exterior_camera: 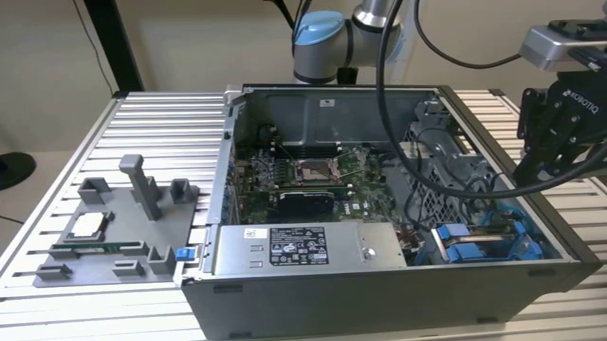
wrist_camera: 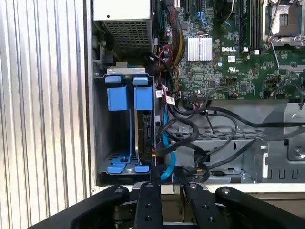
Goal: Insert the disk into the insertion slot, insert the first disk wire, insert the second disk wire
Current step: 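Insert the second disk wire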
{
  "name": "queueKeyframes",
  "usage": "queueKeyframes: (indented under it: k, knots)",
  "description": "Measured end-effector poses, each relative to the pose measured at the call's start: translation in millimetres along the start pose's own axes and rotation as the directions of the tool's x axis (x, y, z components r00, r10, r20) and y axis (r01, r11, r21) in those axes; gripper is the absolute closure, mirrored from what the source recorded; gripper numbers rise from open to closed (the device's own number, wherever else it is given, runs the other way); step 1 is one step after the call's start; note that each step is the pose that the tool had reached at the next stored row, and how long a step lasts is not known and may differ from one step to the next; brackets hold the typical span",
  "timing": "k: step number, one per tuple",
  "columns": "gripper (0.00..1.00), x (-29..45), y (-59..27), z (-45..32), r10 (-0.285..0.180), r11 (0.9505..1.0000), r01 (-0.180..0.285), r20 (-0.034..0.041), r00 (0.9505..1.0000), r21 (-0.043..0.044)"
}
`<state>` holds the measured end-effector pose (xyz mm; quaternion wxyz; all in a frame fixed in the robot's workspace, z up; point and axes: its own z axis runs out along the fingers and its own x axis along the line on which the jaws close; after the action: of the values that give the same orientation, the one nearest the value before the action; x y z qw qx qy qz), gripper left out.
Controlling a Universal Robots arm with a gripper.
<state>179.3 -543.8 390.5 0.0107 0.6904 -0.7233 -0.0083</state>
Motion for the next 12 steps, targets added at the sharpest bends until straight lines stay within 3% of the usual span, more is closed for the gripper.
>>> queueKeyframes:
  k: [12]
  knots:
    - [1.00, -3.4, -4.9, -0.2, -0.008, 1.0000, 0.008, 0.0003, 1.0000, 0.0002]
